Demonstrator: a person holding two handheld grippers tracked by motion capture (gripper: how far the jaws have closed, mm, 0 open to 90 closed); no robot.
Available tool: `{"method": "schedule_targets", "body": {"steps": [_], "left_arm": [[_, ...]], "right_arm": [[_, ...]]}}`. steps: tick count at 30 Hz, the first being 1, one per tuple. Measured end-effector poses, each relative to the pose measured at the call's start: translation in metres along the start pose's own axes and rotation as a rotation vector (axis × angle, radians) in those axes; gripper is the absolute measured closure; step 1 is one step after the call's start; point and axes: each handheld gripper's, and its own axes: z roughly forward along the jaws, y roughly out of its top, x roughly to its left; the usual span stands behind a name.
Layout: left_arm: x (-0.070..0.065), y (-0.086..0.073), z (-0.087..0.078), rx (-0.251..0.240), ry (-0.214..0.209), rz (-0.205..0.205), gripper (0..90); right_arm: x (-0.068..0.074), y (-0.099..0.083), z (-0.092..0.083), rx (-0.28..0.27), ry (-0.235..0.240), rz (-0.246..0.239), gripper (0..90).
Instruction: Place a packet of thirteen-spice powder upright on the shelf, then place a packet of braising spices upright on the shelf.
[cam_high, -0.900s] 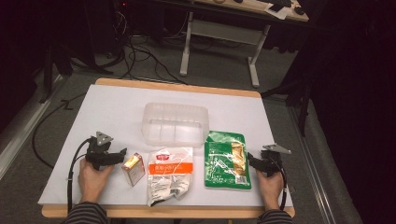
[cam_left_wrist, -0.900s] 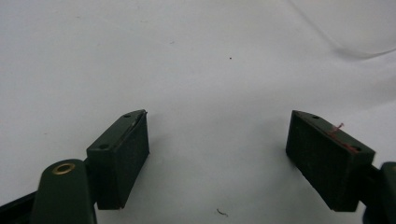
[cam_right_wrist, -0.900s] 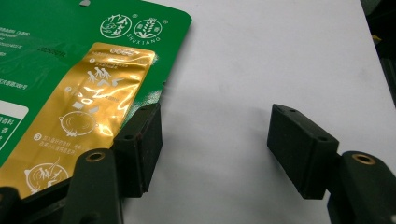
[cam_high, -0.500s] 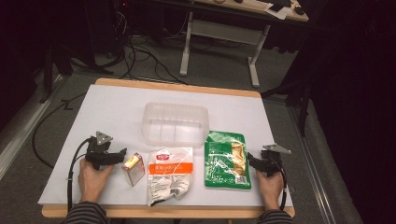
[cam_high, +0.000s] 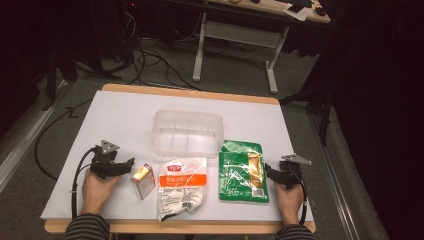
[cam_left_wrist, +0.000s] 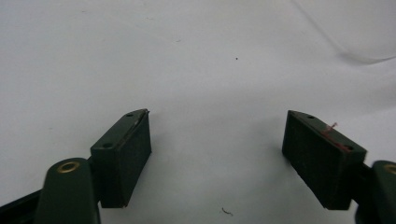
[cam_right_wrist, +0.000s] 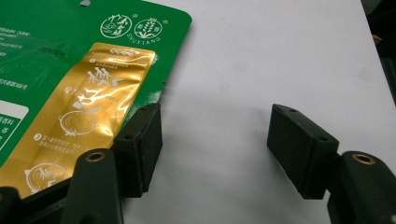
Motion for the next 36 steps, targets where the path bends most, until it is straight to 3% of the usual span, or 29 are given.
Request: {"method": "schedule_targets", "body": {"steps": [5, 15, 23, 28, 31, 36], "left_arm": [[0.0, 0.0, -0.001, 0.002, 0.002, 0.009, 26.2], [0.002, -0.006, -0.011, -0.032, -0.023, -0.023, 25.4], [0.0, -0.01, -0.018, -0.052, -0.023, -0.022, 25.4], [-0.002, -0.014, -0.027, -0.067, -0.024, -0.031, 25.7], [-0.006, -0.017, -0.033, -0.058, -0.05, -0.029, 28.1], [-0.01, -0.022, -0.044, -0.067, -0.059, -0.027, 28.2]], "right_arm": [[0.0, 0.0, 0.0, 0.002, 0.001, 0.003, 36.1], [0.0, 0.0, 0.0, 0.0, 0.001, 0.0, 36.1], [0.0, 0.0, 0.0, 0.001, 0.002, 0.001, 36.1], [0.0, 0.0, 0.0, 0.0, 0.002, 0.0, 36.1], [0.0, 0.0, 0.0, -0.002, 0.002, -0.002, 36.1], [0.0, 0.0, 0.0, -0.003, 0.002, -0.001, 36.1]]}}
